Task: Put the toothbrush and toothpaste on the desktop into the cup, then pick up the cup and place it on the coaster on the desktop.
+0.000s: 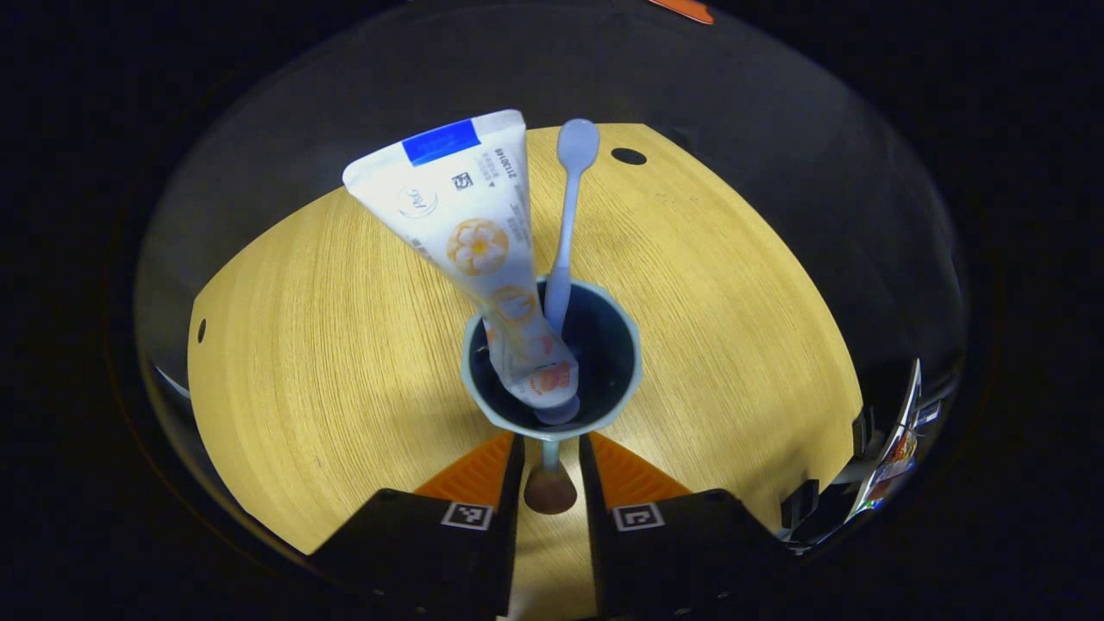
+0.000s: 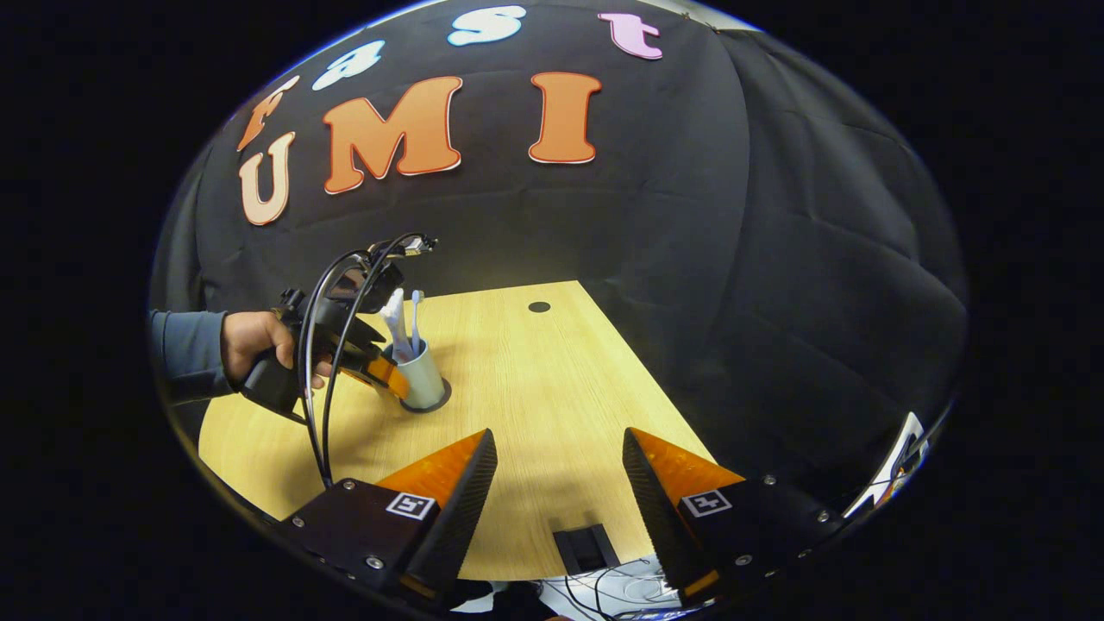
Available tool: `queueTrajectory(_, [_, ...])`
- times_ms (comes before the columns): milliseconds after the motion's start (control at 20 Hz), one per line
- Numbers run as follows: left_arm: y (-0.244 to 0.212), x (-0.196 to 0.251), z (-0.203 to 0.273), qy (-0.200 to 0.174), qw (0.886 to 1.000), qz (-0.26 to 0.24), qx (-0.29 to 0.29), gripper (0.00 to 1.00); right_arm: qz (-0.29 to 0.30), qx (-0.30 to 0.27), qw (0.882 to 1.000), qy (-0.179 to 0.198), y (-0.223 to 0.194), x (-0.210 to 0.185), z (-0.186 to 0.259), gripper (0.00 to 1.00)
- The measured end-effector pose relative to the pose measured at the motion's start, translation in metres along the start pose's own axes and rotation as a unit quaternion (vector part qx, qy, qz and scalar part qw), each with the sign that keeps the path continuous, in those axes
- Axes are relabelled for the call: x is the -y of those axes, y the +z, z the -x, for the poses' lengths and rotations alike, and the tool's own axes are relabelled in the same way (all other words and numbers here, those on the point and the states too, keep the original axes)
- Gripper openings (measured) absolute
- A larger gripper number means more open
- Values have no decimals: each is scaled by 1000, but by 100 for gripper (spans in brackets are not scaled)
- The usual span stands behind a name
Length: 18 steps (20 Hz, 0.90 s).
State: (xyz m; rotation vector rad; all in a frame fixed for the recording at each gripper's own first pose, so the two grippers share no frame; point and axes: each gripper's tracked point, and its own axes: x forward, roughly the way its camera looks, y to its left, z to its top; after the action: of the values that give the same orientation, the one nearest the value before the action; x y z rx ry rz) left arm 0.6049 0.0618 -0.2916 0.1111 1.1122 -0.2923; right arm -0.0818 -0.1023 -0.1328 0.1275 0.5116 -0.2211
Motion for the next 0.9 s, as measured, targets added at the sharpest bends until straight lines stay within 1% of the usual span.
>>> queueTrajectory(150, [4,1,15,-7,1000,-9,22,79,8,5,1000,7,5,-1,2,89])
queueTrajectory(200, [4,1,21,-8,999,-10,29,85,11,8,1000,11,6,-1,3,89])
queueTrajectory(300, [5,-3,33,-8,999,-10,47,87,21,15,999,20,12,-5,3,90])
queueTrajectory(350, [6,-4,42,-9,998,-9,57,92,26,18,999,27,16,-10,2,90])
queueTrajectory(500, [10,-20,71,0,995,1,95,96,42,35,997,48,31,-26,-4,90])
queueTrajectory(650, [13,-42,108,18,990,20,141,98,62,53,993,80,44,-46,-5,90])
queueTrajectory(800, [17,-75,142,62,976,26,206,98,84,74,988,108,56,-64,-5,90])
queueTrajectory(900, [15,-91,170,93,964,33,246,98,97,95,982,128,67,-78,-3,90])
